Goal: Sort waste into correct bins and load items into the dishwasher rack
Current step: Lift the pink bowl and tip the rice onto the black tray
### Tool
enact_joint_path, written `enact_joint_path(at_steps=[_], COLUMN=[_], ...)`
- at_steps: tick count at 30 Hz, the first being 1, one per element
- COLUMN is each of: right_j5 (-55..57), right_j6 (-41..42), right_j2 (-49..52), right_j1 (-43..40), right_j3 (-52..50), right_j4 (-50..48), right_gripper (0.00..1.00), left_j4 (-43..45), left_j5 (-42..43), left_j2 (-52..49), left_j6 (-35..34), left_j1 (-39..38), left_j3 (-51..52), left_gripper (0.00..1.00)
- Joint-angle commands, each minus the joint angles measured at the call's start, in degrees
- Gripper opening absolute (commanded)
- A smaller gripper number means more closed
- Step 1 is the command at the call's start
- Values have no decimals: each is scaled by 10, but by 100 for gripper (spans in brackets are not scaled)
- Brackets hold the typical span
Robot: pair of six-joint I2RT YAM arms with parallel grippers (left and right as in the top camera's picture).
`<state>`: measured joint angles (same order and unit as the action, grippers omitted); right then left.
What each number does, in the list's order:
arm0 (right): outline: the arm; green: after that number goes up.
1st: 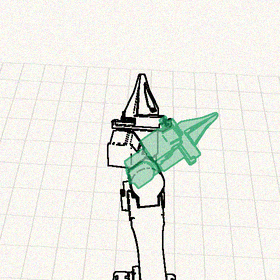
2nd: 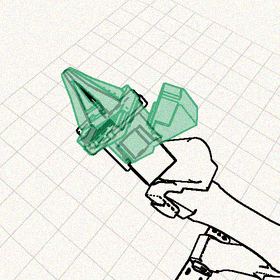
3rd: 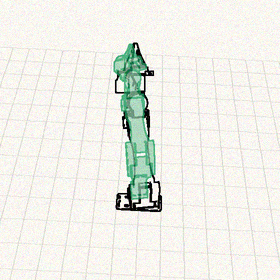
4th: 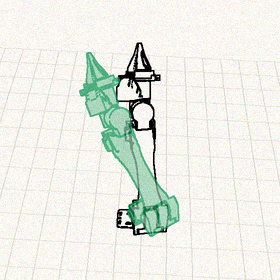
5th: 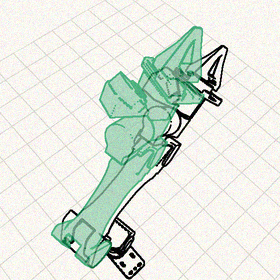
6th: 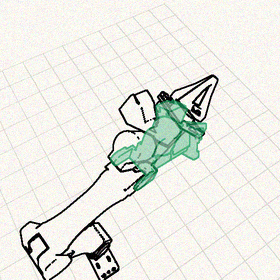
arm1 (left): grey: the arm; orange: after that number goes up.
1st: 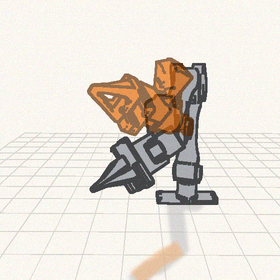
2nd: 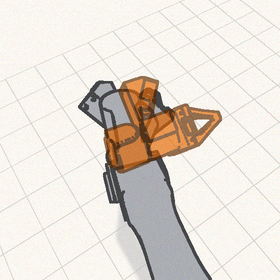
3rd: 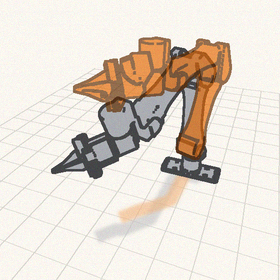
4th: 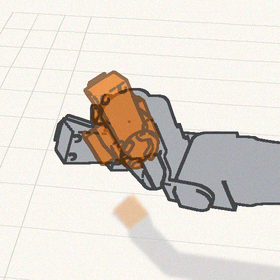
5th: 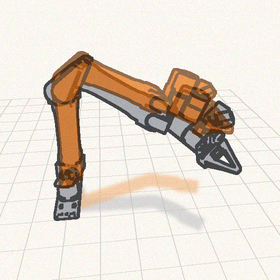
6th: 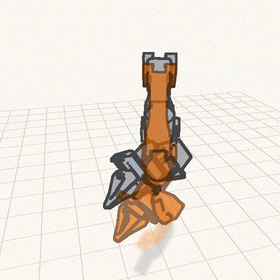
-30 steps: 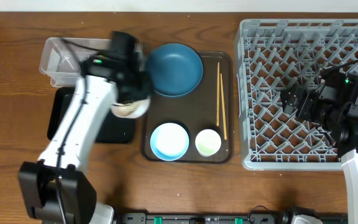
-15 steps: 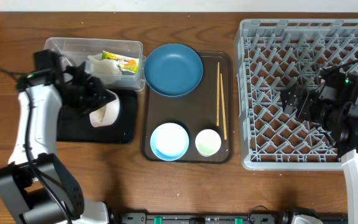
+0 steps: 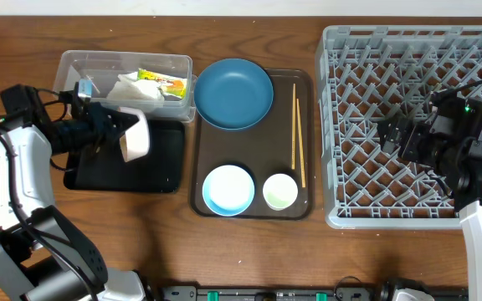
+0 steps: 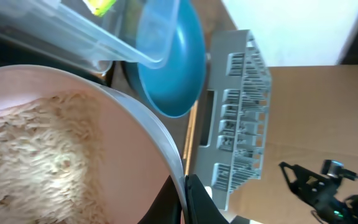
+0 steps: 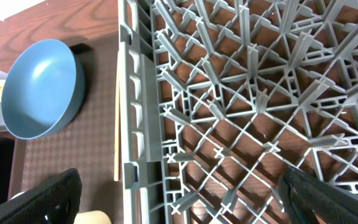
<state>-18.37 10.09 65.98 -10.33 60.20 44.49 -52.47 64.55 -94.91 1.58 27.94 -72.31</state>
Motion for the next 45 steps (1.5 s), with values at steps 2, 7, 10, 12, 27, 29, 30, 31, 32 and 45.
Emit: enact_joint_path(at_steps=[2,7,10,12,27,29,30,31,32,45], right_j5=[-3,-3,-3,-3,-5,-5,-5,-5,-5,-5], right_j6=[6,6,6,6,6,6,6,6,6,6], right_j2=[0,0,0,0,0,0,0,0,0,0], right_j1=[-2,-2,-2,-2,-2,-2,-2,-2,-2,-2], right_j3=[10,10,10,10,10,10,10,10,10,10], right_j4=[-1,-1,-1,-1,1,1,1,1,1,1], right_gripper=[99,99,99,99,99,99,99,99,99,99], left_j4=[3,11,12,14,37,31,26,24,19,15], left_j5=[39,77,84,86,256,256,256,256,256,256], left_j2=[5,-14,-41,-61,-165,-165,-165,-165,-165,-165], left_j6=[12,12,12,12,9,7,7,7,7,7], left_j1=[7,16,24,30,59,66,70,75,80,99], left_j3=[18,46,49,49,49,49,49,49,49,49], left_gripper=[6,6,6,6,6,6,6,6,6,6])
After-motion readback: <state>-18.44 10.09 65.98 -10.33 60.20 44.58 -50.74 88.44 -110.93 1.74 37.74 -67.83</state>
